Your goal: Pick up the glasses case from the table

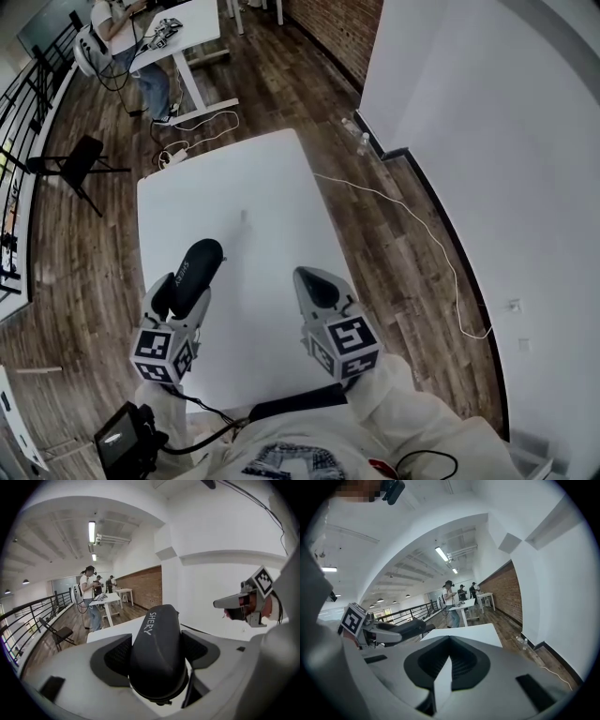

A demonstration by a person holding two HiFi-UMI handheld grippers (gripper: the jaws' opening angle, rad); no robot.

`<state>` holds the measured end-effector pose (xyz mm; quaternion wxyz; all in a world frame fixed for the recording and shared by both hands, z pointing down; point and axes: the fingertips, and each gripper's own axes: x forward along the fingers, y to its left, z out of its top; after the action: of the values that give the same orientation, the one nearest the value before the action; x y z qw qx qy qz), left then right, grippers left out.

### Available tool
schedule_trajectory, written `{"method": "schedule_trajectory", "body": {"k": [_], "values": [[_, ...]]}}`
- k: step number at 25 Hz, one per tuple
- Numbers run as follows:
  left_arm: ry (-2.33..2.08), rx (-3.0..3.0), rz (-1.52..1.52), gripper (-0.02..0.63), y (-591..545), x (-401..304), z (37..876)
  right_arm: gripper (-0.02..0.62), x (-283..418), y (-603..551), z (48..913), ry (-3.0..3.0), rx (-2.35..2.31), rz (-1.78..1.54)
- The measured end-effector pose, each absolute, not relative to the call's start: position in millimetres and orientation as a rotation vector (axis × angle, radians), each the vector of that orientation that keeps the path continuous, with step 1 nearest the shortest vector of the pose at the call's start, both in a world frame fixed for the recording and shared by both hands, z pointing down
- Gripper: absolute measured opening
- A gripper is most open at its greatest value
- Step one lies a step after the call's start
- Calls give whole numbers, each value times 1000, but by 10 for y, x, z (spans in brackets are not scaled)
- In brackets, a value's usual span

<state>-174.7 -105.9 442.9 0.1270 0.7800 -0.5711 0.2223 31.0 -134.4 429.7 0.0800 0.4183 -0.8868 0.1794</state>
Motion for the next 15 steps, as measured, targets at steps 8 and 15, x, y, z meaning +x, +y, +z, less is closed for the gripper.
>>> {"method": "schedule_trajectory", "body": {"k": [8,15], "values": [[-1740,2307,602,350,-891,-1723,4075,-15,302,-1275,4202,-2677,1234,517],[-1758,2318,578,350,-789,-1665,3960,-17,329,-1242,4091,-2689,1258,440]]}}
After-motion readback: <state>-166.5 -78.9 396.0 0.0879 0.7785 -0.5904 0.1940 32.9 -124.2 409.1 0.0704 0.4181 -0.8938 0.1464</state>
